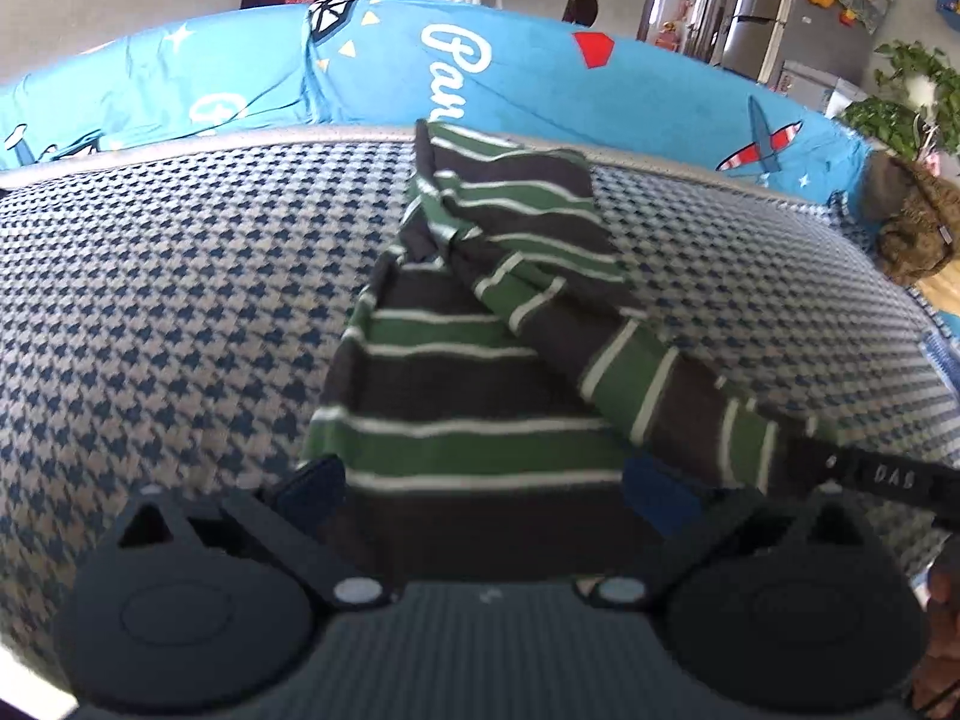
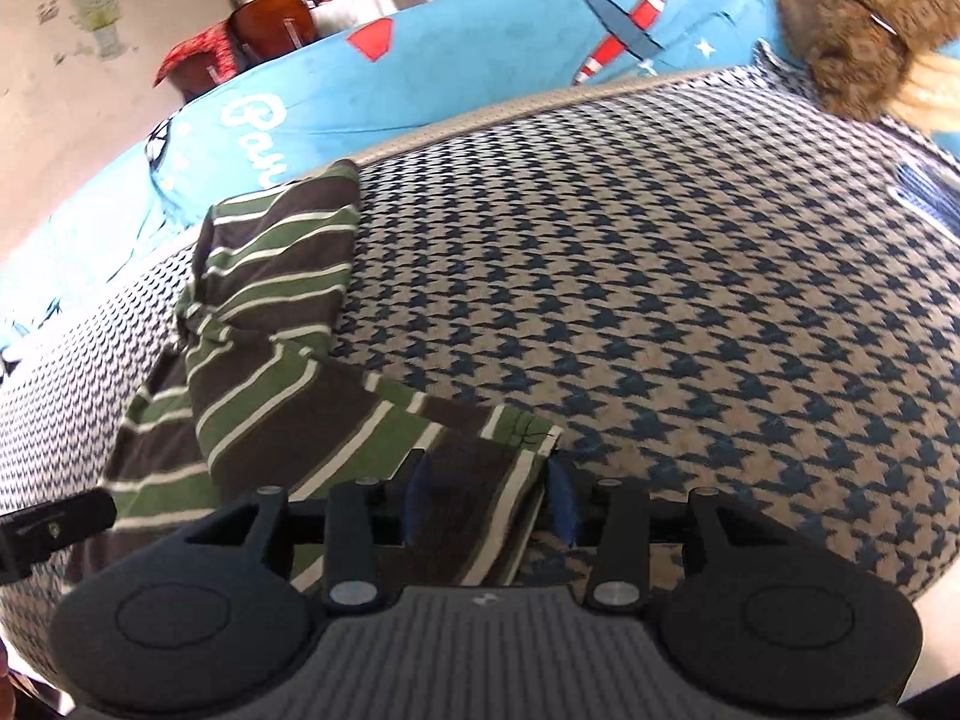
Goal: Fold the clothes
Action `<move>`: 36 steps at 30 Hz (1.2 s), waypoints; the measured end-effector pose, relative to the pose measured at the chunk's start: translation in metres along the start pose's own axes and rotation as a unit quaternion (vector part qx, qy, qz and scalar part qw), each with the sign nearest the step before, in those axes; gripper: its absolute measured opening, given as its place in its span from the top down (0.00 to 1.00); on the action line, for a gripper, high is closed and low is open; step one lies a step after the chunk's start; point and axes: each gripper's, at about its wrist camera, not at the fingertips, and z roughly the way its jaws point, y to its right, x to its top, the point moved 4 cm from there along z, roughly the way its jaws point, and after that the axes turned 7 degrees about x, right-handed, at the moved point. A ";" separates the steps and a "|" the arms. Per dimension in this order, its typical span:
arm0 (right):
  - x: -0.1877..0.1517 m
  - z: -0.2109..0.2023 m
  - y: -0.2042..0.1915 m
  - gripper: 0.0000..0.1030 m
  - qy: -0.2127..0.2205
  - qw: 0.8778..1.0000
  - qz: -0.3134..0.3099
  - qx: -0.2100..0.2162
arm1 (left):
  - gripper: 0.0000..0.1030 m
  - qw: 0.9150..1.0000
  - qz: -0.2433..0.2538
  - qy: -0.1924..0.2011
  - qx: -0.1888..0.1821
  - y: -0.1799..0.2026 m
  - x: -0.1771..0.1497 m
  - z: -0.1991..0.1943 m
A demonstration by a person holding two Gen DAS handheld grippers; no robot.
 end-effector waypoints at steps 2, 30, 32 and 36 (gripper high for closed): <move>-0.002 0.004 -0.005 0.82 0.000 1.000 -0.018 -0.002 | 0.00 1.000 -0.009 -0.011 0.017 -0.010 -0.005 0.005; -0.063 -0.042 -0.183 0.91 0.012 0.950 -0.167 0.262 | 0.00 0.981 -0.125 0.023 0.150 -0.127 -0.014 -0.014; -0.075 -0.035 -0.194 0.91 -0.001 0.946 -0.185 0.267 | 0.00 0.978 -0.136 0.026 0.153 -0.135 -0.015 -0.017; -0.099 -0.016 -0.208 0.91 -0.031 0.940 -0.216 0.263 | 0.00 0.976 -0.151 0.026 0.154 -0.143 -0.017 -0.019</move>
